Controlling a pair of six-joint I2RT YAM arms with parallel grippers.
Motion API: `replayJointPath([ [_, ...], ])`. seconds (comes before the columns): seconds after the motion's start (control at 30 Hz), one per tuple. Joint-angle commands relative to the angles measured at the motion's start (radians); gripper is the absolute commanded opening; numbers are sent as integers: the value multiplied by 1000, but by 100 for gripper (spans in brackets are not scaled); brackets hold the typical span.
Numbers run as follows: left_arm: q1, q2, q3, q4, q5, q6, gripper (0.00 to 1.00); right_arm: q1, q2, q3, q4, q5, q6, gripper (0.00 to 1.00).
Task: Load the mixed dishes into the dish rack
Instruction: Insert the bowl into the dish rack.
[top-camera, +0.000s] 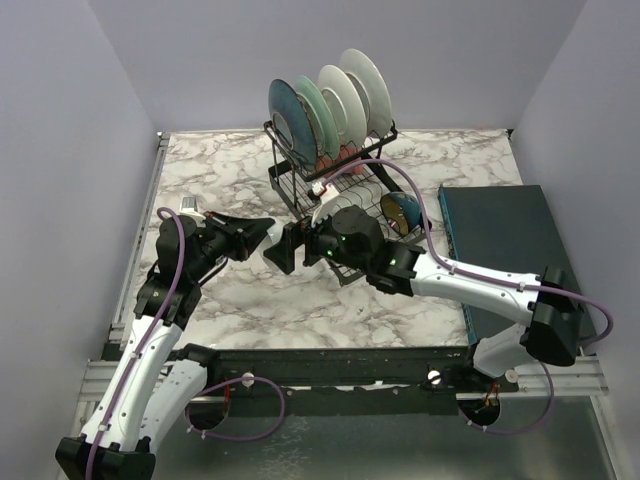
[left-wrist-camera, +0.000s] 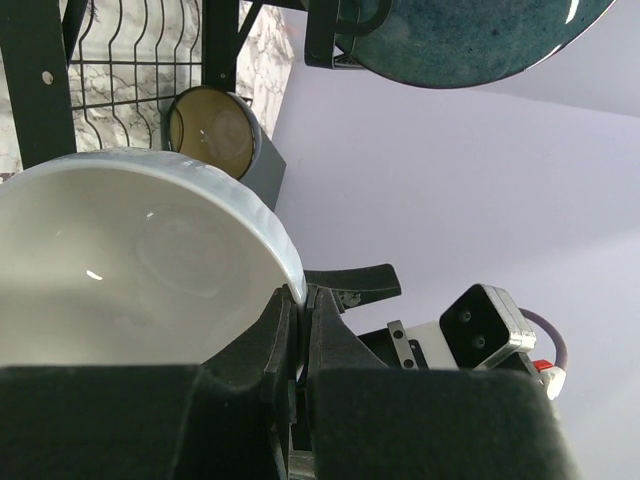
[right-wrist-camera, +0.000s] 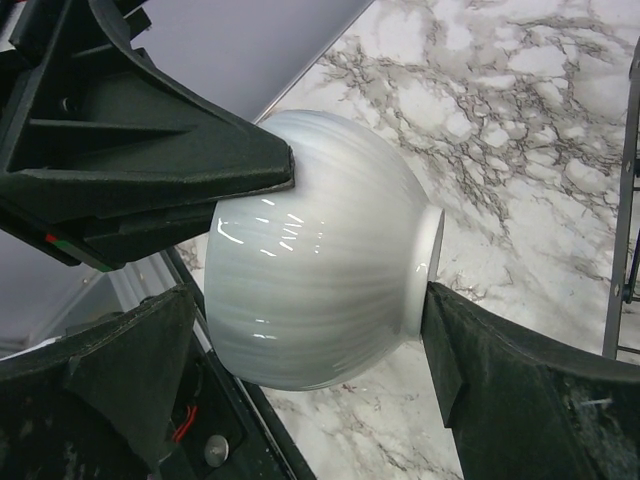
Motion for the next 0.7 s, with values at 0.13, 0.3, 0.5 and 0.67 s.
replayJointPath([
  [0.13, -5, -10, 52, 18, -24, -31, 0, 21, 25, 35, -8, 89, -5, 91],
  [0.3, -5, -12, 50, 13, -26, -21, 0, 27, 20, 29, -6, 94, 0, 86],
  [0.5, -5, -11, 43, 9, -21, -15, 0, 29, 5, 9, -1, 124, 11, 71],
  [0.67, -5, 1, 37, 2, -19, -2, 0, 29, -10, -7, 1, 154, 18, 46],
])
